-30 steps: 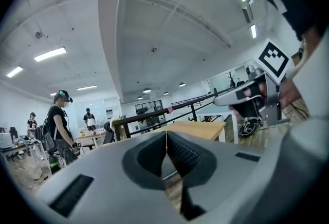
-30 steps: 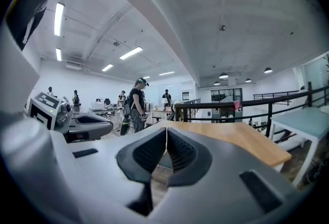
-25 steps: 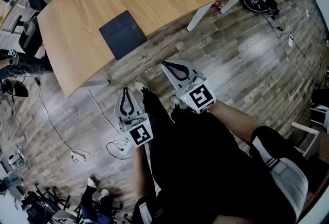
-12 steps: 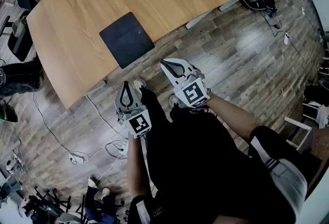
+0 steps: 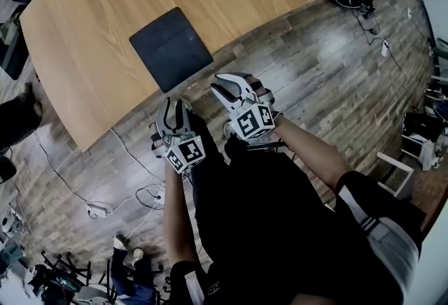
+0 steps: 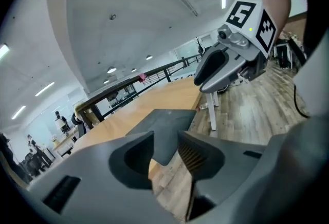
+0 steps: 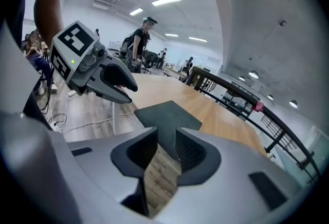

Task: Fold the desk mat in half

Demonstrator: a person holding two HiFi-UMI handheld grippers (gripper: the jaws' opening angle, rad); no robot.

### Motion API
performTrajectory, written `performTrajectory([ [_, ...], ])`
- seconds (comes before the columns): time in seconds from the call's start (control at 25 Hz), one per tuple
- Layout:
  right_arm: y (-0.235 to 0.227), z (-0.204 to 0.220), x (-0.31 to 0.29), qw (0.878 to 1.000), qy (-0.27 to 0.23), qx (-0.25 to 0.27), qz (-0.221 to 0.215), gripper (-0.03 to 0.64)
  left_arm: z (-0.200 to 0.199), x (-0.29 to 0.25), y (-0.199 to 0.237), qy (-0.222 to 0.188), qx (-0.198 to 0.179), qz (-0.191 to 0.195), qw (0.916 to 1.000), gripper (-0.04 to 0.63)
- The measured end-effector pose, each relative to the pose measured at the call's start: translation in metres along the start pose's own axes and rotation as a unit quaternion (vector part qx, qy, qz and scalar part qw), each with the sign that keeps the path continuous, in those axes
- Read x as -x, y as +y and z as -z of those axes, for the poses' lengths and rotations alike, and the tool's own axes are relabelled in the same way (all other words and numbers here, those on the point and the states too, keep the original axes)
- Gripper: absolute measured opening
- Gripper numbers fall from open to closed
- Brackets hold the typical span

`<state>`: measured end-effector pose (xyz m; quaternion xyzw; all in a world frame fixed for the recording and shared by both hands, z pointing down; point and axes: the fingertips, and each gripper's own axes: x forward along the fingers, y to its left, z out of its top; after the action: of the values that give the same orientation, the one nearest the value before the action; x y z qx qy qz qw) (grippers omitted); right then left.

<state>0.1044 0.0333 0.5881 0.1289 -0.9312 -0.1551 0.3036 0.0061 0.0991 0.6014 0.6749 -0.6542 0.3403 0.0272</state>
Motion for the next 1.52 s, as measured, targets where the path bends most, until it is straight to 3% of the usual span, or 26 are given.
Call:
performTrajectory([
  [0.36, 0.009, 0.051, -0.049, 0.989, 0.093, 0.113, 0.006, 0.158, 0.033, -0.042, -0.008, 0.05, -0.098, 0.029, 0.9935, 0.196],
  [0.68, 0.012, 0.072, -0.077, 0.975, 0.14, 0.175, -0.004, 0.169, 0.052, -0.058, -0.003, 0.069, -0.121, 0.032, 0.9897, 0.198],
  [0.92, 0.014, 0.083, -0.091, 0.966, 0.157, 0.206, -0.009, 0.169, 0.057, -0.066, -0.005, 0.083, -0.158, 0.037, 0.9832, 0.198],
  [1.04, 0.014, 0.083, -0.095, 0.963, 0.159, 0.219, -0.006, 0.169, 0.062, -0.071, -0.005, 0.096, -0.158, 0.04, 0.9819, 0.196],
  [1.16, 0.013, 0.085, -0.101, 0.96, 0.162, 0.229, 0.0, 0.169, 0.063, -0.071, -0.002, 0.097, -0.151, 0.039, 0.983, 0.111],
  [1.52, 0.005, 0.078, -0.099, 0.948, 0.169, 0.269, 0.0, 0.109, 0.059, -0.067, -0.001, 0.089, -0.152, 0.048, 0.9832, 0.042],
])
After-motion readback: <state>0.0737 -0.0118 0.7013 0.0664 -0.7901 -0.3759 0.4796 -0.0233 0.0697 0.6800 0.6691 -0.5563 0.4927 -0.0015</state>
